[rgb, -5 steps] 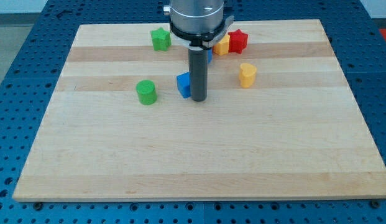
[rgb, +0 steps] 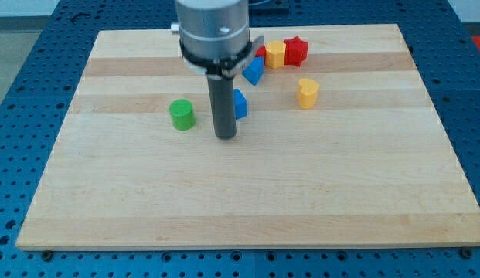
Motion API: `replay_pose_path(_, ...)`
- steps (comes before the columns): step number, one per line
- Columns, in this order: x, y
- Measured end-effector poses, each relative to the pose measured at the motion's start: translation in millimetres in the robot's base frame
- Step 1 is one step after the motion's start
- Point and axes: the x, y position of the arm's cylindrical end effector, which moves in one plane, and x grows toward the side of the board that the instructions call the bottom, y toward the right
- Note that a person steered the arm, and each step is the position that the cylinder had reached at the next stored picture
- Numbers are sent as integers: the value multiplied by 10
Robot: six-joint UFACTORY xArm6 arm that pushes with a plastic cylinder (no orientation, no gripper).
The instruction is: Slide the blue cube towards the blue triangle
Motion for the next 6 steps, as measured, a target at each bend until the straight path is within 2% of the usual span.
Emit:
replay_pose_path(2,-372,0)
replay_pose_path(6,-453,-329)
